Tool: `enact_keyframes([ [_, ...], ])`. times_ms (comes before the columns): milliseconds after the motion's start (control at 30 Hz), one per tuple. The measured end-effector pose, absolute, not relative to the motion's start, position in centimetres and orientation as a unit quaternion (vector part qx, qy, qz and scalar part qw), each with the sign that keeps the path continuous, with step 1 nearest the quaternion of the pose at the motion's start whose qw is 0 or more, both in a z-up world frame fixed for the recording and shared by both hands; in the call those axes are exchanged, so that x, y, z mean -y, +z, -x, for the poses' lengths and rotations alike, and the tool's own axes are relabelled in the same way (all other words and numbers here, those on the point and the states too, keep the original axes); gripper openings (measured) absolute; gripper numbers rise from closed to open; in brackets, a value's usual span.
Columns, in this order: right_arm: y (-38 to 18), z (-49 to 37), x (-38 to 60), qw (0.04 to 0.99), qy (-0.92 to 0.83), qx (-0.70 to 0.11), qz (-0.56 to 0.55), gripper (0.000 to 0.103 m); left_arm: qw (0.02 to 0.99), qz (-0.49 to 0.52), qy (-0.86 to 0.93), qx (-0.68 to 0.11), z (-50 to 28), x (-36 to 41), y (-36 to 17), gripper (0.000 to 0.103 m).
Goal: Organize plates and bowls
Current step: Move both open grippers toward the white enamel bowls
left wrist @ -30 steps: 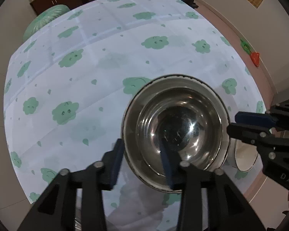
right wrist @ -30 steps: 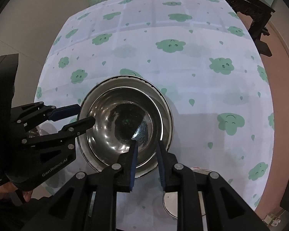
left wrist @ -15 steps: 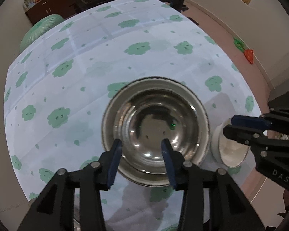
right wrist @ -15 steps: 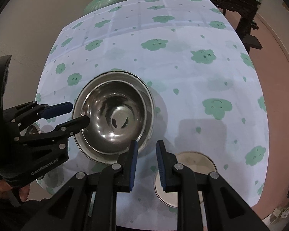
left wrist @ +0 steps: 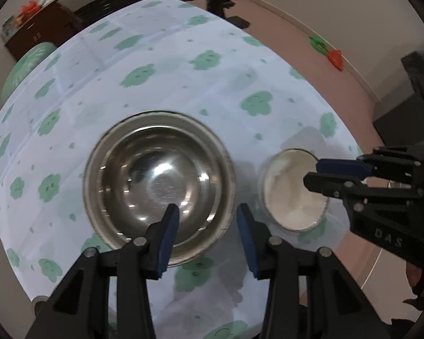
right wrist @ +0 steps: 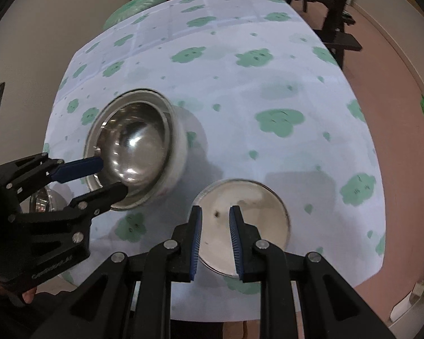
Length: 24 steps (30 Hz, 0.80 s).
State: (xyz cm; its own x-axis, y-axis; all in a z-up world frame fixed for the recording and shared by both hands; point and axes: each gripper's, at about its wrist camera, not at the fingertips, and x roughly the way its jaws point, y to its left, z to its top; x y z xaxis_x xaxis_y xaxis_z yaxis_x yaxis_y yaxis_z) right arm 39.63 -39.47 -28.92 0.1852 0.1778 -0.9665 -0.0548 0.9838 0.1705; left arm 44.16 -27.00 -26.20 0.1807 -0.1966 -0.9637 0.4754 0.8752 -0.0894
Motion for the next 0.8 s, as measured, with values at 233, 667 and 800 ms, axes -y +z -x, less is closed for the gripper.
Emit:
enact_keyframes([
  [233, -29.6, -37.6, 42.3, 0.765, 0.047, -0.638, -0.073, 0.022, 0.752, -0.138, -0.244, -0.597, -43.8, 29.6, -26.3, 0.042],
  [667, -31.2, -35.1, 45.8, 0.758, 0.007, -0.641, -0.118, 0.022, 0.727, -0.192, -0.278, -0.598, -44.5, 34.3, -27.9, 0.04],
  [800, -31.7, -34.7, 46.4, 0.756, -0.001, -0.641, -0.132, 0.022, 0.718, -0.207, -0.284, -0.6, -44.6, 35.4, -28.6, 0.04],
])
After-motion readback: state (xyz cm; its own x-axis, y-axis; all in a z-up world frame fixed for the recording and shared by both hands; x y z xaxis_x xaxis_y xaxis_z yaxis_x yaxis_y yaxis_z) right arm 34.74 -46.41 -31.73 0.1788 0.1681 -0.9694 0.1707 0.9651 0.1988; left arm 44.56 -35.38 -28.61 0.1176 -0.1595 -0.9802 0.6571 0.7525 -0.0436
